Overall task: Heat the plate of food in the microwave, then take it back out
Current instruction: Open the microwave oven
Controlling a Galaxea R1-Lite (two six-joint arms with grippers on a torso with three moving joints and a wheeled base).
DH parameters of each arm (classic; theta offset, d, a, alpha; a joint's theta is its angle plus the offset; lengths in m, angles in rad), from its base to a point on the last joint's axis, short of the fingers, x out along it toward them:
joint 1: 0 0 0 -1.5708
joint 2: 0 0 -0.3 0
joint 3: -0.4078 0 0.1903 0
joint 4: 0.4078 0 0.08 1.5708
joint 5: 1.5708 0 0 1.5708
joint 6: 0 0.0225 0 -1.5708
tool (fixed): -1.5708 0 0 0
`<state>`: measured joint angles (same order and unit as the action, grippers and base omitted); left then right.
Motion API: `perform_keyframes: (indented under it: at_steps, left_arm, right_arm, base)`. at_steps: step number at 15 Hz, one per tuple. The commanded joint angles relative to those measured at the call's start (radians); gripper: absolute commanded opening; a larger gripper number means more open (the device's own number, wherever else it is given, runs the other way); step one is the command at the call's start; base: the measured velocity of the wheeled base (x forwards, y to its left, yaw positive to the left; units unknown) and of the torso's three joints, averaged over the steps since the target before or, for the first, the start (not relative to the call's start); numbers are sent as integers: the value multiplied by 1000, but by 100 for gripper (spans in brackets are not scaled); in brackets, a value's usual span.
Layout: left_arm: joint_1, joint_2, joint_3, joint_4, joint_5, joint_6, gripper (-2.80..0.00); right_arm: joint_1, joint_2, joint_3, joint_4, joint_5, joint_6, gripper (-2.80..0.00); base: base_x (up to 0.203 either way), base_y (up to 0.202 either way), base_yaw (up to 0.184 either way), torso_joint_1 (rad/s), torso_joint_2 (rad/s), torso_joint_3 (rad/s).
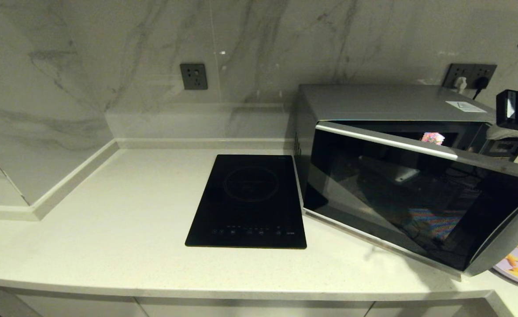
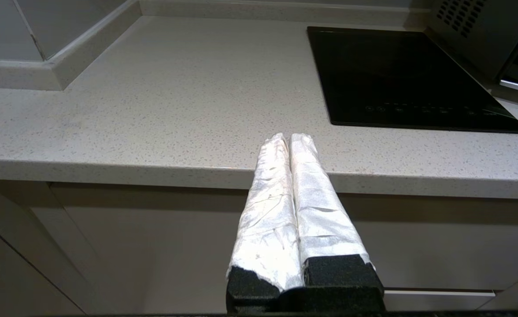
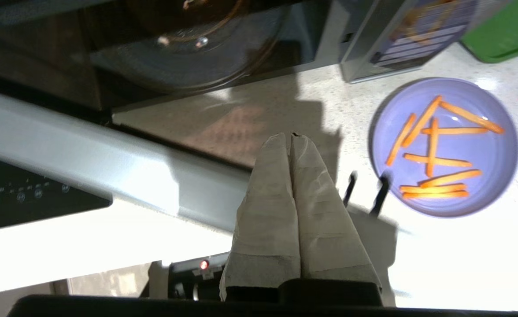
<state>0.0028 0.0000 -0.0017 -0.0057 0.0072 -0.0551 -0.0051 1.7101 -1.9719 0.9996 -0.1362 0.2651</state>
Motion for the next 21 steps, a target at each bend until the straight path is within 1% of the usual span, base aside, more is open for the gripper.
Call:
perform_keyframes:
  at_steps: [1, 3, 4, 5, 7, 9, 11, 13, 14, 15, 16, 17, 18, 20, 21]
  left_arm:
    - [0, 0, 0, 0, 0, 0, -280]
    - [0, 0, 0, 0, 0, 0, -280]
    - [0, 0, 0, 0, 0, 0, -280]
    - [0, 0, 0, 0, 0, 0, -280]
    - [0, 0, 0, 0, 0, 0, -280]
    - [0, 0, 0, 0, 0, 0, -280]
    - [0, 0, 0, 0, 0, 0, -280]
    - [0, 0, 0, 0, 0, 0, -280]
    - [0, 0, 0, 0, 0, 0, -280]
    - [0, 0, 0, 0, 0, 0, -280]
    - [0, 0, 0, 0, 0, 0, -280]
    - [0, 0, 0, 0, 0, 0, -280]
    - [0, 0, 0, 0, 0, 0, -280]
    - [0, 0, 0, 0, 0, 0, -280]
    - [0, 0, 0, 0, 0, 0, -280]
  right_arm:
    - [-7, -4, 1, 4, -12, 1, -280]
    - [-7, 17, 7, 4, -64, -6, -280]
    - [-7, 28, 9, 5, -81, -29, -280]
    - [-7, 36, 13, 5, -83, -77, -280]
    - [-6, 33, 57, 7, -76, -134, -280]
    - [-2, 21, 110, 8, -44, -210, -280]
    - [-1, -12, 163, 11, 16, -256, -280]
    - [-1, -65, 209, 13, 113, -329, -280]
    - [-1, -92, 215, 17, 167, -341, -280]
    - [-1, -126, 216, 38, 234, -355, -280]
    - [0, -163, 218, 69, 285, -386, -280]
    - [1, -190, 220, 107, 337, -435, -280]
    - [2, -205, 219, 145, 377, -458, -280]
    - [2, -215, 222, 181, 425, -463, -280]
    - [2, -209, 225, 185, 430, -463, -280]
  base:
    - [0, 0, 0, 0, 0, 0]
    - [0, 0, 0, 0, 0, 0]
    - [0, 0, 0, 0, 0, 0]
    - [0, 0, 0, 0, 0, 0]
    - [0, 0, 0, 0, 0, 0]
    - [0, 0, 0, 0, 0, 0]
    - [0, 0, 0, 0, 0, 0]
    - [0, 0, 0, 0, 0, 0]
    - [0, 0, 0, 0, 0, 0]
    - [0, 0, 0, 0, 0, 0]
    - [0, 0, 0, 0, 0, 0]
    - [0, 0, 0, 0, 0, 0]
    - [0, 0, 0, 0, 0, 0]
    - [0, 0, 0, 0, 0, 0]
    - [0, 0, 0, 0, 0, 0]
